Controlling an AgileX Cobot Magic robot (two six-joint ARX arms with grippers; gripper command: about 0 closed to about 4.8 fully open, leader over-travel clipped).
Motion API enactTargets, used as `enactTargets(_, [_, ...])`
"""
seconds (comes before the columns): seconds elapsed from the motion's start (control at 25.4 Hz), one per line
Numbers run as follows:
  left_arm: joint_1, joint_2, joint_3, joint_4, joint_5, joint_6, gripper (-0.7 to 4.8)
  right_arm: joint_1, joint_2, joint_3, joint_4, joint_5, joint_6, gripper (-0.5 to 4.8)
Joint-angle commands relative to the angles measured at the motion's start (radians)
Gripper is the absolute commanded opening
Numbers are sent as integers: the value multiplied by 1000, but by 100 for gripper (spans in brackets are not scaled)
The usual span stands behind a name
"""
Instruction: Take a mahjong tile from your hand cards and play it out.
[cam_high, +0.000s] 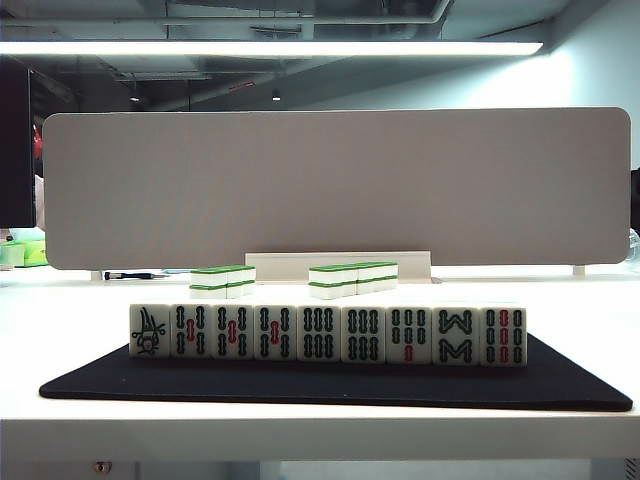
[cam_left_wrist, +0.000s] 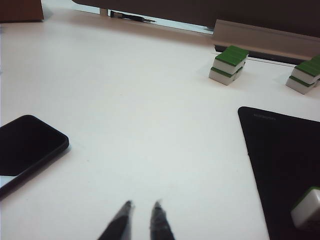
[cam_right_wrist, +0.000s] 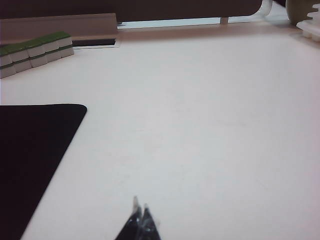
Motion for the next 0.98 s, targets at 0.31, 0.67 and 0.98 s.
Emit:
enactTargets(0.31, [-2,0,3,-11,1,-3,49,2,-8,-3,13,1,4,-1])
enactTargets(0.67, [-2,0,46,-50,26,-3,52,2,-8,0,37,0,5,-1])
enactTargets(0.98, [-2,1,129,-57,27,-4,52,2,-5,55,27,1,34,-1])
